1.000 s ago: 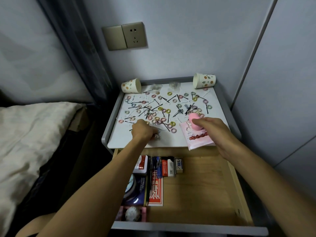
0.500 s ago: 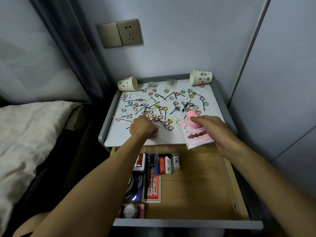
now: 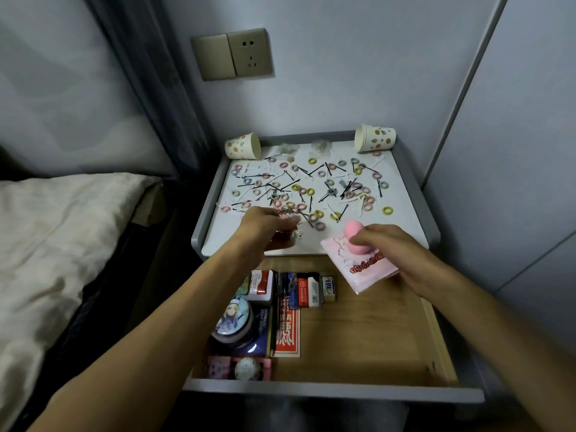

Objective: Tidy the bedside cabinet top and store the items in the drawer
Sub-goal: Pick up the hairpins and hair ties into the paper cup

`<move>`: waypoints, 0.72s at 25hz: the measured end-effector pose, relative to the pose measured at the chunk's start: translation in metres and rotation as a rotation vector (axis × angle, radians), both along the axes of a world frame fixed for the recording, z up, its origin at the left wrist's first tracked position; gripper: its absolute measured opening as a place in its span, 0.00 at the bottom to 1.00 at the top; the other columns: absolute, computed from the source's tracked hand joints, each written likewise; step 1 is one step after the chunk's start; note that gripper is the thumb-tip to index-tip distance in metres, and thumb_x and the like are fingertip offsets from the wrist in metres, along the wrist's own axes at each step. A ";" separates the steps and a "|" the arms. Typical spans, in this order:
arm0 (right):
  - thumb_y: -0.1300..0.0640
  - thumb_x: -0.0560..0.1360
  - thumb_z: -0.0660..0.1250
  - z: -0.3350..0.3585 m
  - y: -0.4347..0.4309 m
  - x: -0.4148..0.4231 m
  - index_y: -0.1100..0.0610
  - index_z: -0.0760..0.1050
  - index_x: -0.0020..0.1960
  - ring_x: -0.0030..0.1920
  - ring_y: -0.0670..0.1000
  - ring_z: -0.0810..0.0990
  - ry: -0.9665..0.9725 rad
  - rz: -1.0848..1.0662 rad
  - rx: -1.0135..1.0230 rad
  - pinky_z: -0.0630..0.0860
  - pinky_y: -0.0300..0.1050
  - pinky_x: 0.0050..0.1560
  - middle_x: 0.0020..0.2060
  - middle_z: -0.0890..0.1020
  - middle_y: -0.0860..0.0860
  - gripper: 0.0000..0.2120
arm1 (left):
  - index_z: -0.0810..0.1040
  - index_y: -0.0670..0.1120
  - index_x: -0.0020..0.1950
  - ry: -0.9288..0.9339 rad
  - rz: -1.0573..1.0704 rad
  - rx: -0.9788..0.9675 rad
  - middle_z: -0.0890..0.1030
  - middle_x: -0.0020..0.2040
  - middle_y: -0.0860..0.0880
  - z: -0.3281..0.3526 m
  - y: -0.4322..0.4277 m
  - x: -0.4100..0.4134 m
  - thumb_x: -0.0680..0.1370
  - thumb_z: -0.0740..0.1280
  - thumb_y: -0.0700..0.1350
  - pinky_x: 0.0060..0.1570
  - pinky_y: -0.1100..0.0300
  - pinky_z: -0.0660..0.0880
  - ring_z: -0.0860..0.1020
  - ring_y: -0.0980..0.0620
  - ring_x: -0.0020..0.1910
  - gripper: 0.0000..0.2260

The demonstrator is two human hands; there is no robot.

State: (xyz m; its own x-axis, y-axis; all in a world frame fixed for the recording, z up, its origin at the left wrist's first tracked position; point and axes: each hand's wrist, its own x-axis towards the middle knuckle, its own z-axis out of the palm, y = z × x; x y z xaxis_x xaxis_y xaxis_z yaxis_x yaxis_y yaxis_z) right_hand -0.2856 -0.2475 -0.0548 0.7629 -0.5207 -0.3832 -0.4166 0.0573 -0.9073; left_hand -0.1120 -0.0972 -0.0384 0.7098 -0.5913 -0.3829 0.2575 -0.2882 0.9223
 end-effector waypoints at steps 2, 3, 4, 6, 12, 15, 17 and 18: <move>0.57 0.74 0.68 -0.013 0.004 -0.009 0.55 0.79 0.52 0.40 0.51 0.85 0.077 0.046 -0.017 0.75 0.42 0.40 0.42 0.86 0.54 0.08 | 0.79 0.32 0.53 0.071 -0.068 -0.001 0.80 0.39 0.43 0.001 0.015 -0.016 0.75 0.72 0.37 0.35 0.61 0.79 0.80 0.52 0.33 0.10; 0.58 0.74 0.68 -0.024 0.007 -0.014 0.54 0.78 0.53 0.41 0.51 0.85 0.112 0.039 -0.015 0.76 0.42 0.40 0.42 0.86 0.54 0.08 | 0.80 0.34 0.52 0.112 -0.105 0.009 0.81 0.40 0.44 -0.002 0.022 -0.023 0.75 0.71 0.37 0.35 0.61 0.79 0.81 0.51 0.35 0.09; 0.58 0.73 0.68 -0.036 0.011 -0.019 0.53 0.77 0.54 0.42 0.52 0.85 0.144 0.012 -0.005 0.78 0.43 0.41 0.43 0.85 0.53 0.09 | 0.80 0.35 0.51 0.155 -0.133 0.023 0.81 0.41 0.44 -0.007 0.028 -0.028 0.75 0.71 0.37 0.36 0.61 0.80 0.81 0.51 0.37 0.07; 0.58 0.74 0.68 -0.067 0.015 -0.029 0.53 0.75 0.56 0.46 0.55 0.84 0.209 -0.065 0.008 0.80 0.49 0.48 0.47 0.84 0.55 0.12 | 0.81 0.36 0.52 0.221 -0.180 0.064 0.82 0.45 0.44 -0.019 0.035 -0.037 0.75 0.71 0.37 0.37 0.60 0.81 0.81 0.49 0.43 0.07; 0.57 0.73 0.66 -0.121 0.008 -0.027 0.54 0.77 0.52 0.47 0.58 0.84 0.242 -0.271 0.023 0.80 0.57 0.54 0.47 0.84 0.58 0.08 | 0.79 0.35 0.56 0.246 -0.288 0.143 0.82 0.48 0.42 -0.050 0.030 -0.036 0.74 0.73 0.37 0.37 0.60 0.82 0.82 0.50 0.42 0.12; 0.53 0.72 0.66 -0.133 0.006 -0.021 0.55 0.78 0.51 0.45 0.54 0.83 0.289 -0.239 -0.199 0.80 0.53 0.49 0.48 0.83 0.57 0.10 | 0.78 0.35 0.56 0.271 -0.288 0.144 0.82 0.45 0.43 -0.062 0.021 -0.032 0.72 0.74 0.37 0.31 0.62 0.79 0.81 0.51 0.38 0.14; 0.51 0.72 0.69 -0.135 0.009 -0.021 0.56 0.75 0.53 0.50 0.50 0.78 0.373 -0.107 -0.568 0.75 0.43 0.47 0.53 0.78 0.53 0.13 | 0.78 0.35 0.55 0.271 -0.300 0.137 0.81 0.42 0.45 -0.067 0.017 -0.031 0.73 0.73 0.36 0.31 0.62 0.79 0.81 0.54 0.34 0.13; 0.52 0.73 0.70 -0.134 0.010 -0.022 0.58 0.74 0.55 0.50 0.49 0.76 0.382 -0.054 -0.720 0.71 0.36 0.43 0.53 0.75 0.51 0.14 | 0.79 0.35 0.54 0.257 -0.310 0.134 0.81 0.41 0.45 -0.068 0.015 -0.032 0.73 0.73 0.36 0.31 0.62 0.80 0.82 0.54 0.33 0.11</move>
